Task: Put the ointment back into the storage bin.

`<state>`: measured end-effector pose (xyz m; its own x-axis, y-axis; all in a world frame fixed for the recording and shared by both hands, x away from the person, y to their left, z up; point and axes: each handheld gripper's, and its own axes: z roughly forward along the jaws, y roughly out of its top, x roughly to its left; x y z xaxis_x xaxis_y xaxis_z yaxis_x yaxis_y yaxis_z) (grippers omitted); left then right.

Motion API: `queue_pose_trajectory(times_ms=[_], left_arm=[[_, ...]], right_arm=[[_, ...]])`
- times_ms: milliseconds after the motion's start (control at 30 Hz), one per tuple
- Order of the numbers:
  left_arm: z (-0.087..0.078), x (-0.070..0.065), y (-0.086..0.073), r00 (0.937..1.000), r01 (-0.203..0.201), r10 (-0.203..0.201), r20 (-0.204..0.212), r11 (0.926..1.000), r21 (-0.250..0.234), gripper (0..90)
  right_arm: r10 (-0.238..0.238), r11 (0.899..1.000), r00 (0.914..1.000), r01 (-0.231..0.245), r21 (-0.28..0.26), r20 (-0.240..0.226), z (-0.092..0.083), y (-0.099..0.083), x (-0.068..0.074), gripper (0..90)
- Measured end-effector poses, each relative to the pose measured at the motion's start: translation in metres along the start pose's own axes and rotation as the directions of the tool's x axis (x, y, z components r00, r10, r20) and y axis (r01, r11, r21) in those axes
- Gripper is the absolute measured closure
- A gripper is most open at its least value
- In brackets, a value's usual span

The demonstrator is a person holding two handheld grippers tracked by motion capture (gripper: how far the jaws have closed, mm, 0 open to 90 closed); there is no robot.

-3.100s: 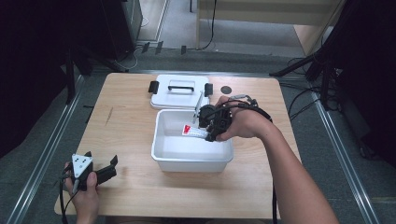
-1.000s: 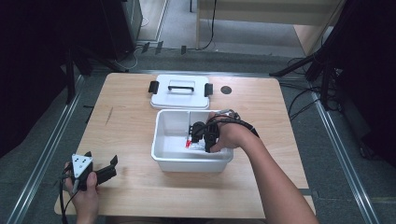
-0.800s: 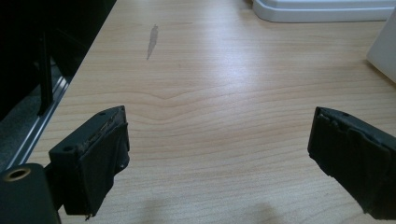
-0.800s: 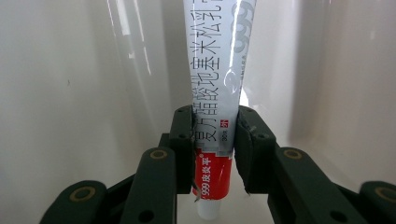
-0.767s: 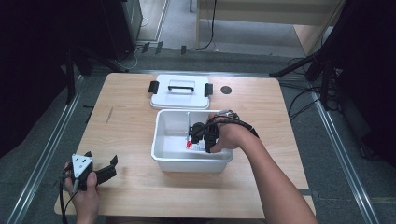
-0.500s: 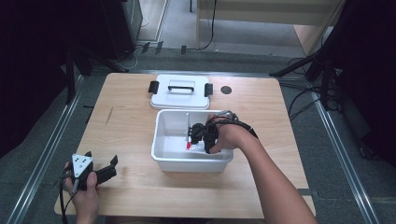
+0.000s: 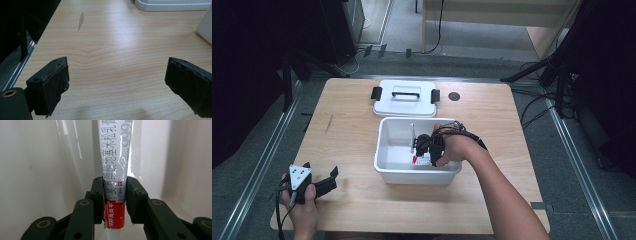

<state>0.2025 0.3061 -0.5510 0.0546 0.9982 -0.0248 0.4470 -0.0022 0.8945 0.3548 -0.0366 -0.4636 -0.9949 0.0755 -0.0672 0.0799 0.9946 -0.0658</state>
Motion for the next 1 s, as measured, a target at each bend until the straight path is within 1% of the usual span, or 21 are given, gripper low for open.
queue_pose_trajectory(times_ms=[267,533,767,1000], left_arm=[[0.000,0.000,0.000,1.0000,0.000,0.000,0.000,1.0000,0.000,5.8],[0.000,0.000,0.000,1.0000,-0.001,0.001,0.000,1.0000,0.000,5.8],[0.000,0.000,0.000,1.0000,-0.001,0.001,0.000,1.0000,-0.001,5.8],[0.000,0.000,0.000,1.0000,-0.002,0.002,-0.001,1.0000,-0.001,5.8]], right_arm=[[0.002,1.000,1.0000,-0.002,-0.008,0.000,0.000,0.000,0.000,72.5],[0.001,1.000,1.0000,-0.001,-0.001,0.000,0.000,-0.001,0.001,73.0],[0.004,1.000,1.0000,-0.004,-0.013,-0.001,-0.002,-0.002,0.001,73.0],[0.009,0.999,0.9999,-0.009,-0.032,-0.006,-0.009,-0.005,0.001,72.8]])
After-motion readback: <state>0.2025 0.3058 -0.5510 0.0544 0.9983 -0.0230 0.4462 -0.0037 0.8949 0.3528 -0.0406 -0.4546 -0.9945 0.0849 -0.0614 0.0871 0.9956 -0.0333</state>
